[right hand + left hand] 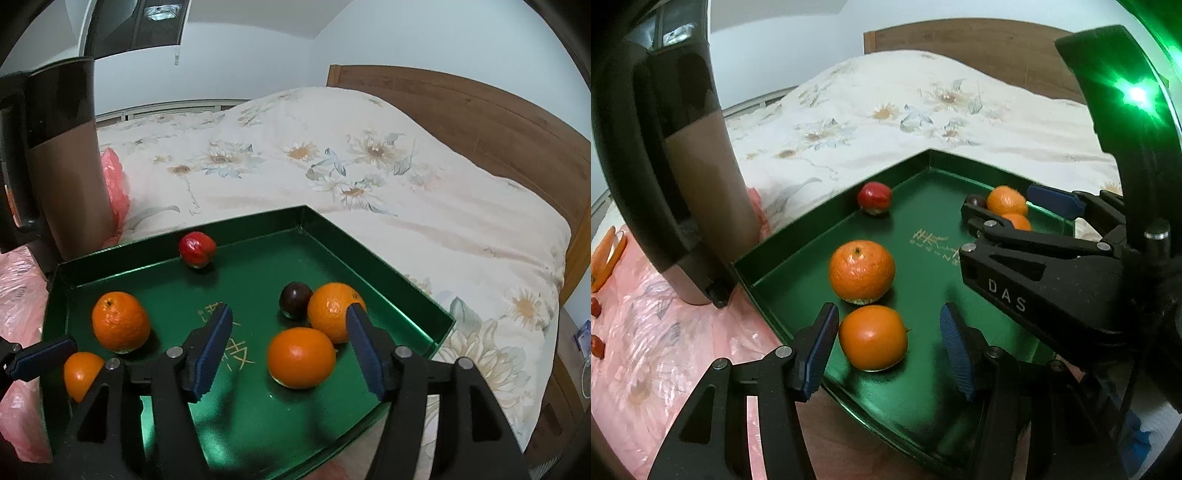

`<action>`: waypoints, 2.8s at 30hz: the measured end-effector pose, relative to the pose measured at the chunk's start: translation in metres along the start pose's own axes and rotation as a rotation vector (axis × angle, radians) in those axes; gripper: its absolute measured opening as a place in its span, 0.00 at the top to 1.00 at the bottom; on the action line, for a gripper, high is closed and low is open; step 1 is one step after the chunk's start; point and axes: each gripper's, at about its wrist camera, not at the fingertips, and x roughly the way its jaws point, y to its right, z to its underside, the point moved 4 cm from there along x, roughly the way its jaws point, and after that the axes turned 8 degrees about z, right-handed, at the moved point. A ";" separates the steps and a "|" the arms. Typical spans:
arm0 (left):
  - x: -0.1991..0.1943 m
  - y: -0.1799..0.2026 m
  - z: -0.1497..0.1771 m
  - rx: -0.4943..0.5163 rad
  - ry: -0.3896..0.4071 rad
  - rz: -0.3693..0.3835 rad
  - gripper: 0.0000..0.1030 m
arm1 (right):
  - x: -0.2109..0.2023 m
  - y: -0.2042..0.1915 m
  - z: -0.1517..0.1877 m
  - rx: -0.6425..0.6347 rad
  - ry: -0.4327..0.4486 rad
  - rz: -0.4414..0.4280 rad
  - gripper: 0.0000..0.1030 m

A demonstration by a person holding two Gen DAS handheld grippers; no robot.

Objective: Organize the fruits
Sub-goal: 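Lower both oranges into the green tray and open both grippers, then lift both open grippers away from the green tray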

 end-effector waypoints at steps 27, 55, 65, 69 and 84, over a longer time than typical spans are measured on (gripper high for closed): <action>-0.089 -0.040 -0.003 -0.073 0.119 -0.171 0.46 | -0.042 -0.025 -0.018 -0.126 0.027 -0.073 0.00; -0.170 -0.114 0.059 -0.203 0.086 -0.350 0.45 | -0.152 -0.127 0.047 -0.387 -0.131 -0.336 0.00; -0.168 -0.121 0.075 -0.213 0.056 -0.347 0.45 | -0.173 -0.120 0.087 -0.456 -0.213 -0.344 0.00; -0.163 -0.119 0.078 -0.210 0.047 -0.337 0.45 | -0.172 -0.111 0.097 -0.466 -0.234 -0.318 0.00; -0.153 -0.115 0.083 -0.198 0.023 -0.323 0.45 | -0.167 -0.099 0.104 -0.477 -0.245 -0.289 0.00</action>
